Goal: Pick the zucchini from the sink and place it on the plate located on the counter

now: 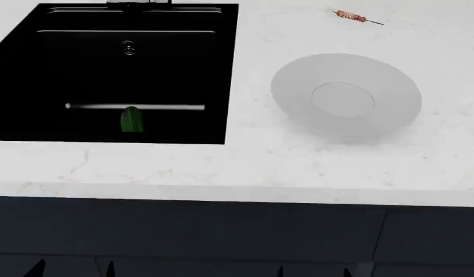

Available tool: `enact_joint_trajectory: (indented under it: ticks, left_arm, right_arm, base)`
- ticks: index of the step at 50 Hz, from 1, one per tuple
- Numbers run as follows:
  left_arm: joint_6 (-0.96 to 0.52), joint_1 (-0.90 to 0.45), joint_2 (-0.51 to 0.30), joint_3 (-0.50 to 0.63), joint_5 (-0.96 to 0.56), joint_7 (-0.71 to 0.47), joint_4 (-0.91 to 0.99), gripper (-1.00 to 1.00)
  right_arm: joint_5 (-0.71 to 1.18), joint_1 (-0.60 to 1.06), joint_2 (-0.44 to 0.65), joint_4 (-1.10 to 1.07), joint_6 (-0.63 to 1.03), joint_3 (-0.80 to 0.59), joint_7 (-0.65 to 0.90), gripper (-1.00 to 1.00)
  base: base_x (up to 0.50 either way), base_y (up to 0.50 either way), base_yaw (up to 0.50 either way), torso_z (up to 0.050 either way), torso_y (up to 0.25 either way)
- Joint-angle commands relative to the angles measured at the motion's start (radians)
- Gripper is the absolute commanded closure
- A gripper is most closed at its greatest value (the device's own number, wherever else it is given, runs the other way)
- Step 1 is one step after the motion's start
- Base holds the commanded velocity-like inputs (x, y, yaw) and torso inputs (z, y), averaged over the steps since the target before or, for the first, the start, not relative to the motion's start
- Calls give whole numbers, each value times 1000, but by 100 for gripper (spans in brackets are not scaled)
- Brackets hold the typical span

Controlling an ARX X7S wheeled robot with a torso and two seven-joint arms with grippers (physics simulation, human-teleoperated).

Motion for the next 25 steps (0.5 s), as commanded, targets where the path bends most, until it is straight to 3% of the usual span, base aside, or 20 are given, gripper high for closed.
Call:
enact_joint_trajectory:
  ticks: [1, 2, 6, 10, 14, 25]
  left_arm:
    - [0, 0, -10, 11, 0, -11, 0, -100]
    - [5, 3, -10, 16, -8, -8, -3, -100]
    - [-48, -2, -32, 46, 3, -36, 53, -100]
    - [-209, -9, -48, 51, -57, -15, 225, -100]
    - [-356, -43, -72, 79, -2, -47, 399, -100]
    - [-693, -184, -125, 100, -20, -17, 655, -100]
  right_arm:
    - [0, 0, 9, 0, 0, -13, 13, -100]
    - [98, -8, 16, -36, 39, -10, -77, -100]
    - [62, 30, 46, -16, 99, -38, -52, -100]
    - [47, 55, 69, -188, 297, -57, -37, -100]
    - [68, 79, 86, -376, 467, -63, -38, -100]
    - [59, 271, 126, -685, 870, -70, -2, -100]
  base:
    - [0, 0, 0, 0, 0]
    - [0, 0, 0, 0, 0]
    - [0, 0, 0, 0, 0]
    - [0, 0, 0, 0, 0]
    - [0, 0, 0, 0, 0]
    - [0, 0, 0, 0, 0]
